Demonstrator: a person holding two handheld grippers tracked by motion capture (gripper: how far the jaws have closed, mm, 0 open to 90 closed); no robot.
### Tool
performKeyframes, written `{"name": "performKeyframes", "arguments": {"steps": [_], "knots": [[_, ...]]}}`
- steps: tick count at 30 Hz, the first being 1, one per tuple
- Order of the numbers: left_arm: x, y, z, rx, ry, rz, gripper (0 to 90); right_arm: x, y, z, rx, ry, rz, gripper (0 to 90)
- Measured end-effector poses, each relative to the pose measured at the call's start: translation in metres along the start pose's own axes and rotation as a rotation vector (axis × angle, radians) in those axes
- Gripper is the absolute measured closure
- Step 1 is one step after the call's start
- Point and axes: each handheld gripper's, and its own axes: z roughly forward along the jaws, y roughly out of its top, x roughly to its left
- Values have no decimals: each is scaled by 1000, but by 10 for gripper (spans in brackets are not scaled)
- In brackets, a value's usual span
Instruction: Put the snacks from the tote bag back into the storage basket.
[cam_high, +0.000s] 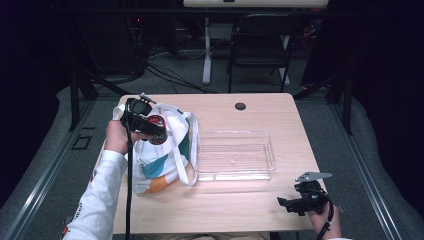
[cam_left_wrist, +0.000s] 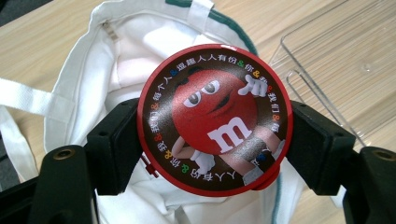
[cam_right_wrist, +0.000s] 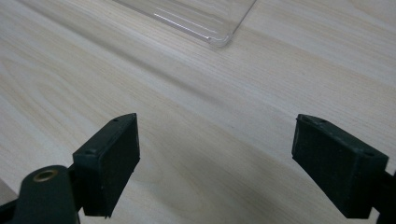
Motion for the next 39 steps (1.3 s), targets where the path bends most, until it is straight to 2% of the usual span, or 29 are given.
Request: {"name": "performKeyframes", "arguments": {"steps": [11, 27, 39], "knots": [[-19, 11, -8, -21, -17, 45, 256, 0, 0, 0, 2, 3, -3, 148], [-54, 30, -9, -39, -68, 119, 256, 1, 0, -1, -3, -4, -5, 148], [-77, 39, -3, -45, -111, 164, 256, 0, 0, -1, -1, -3, -1, 148]]}}
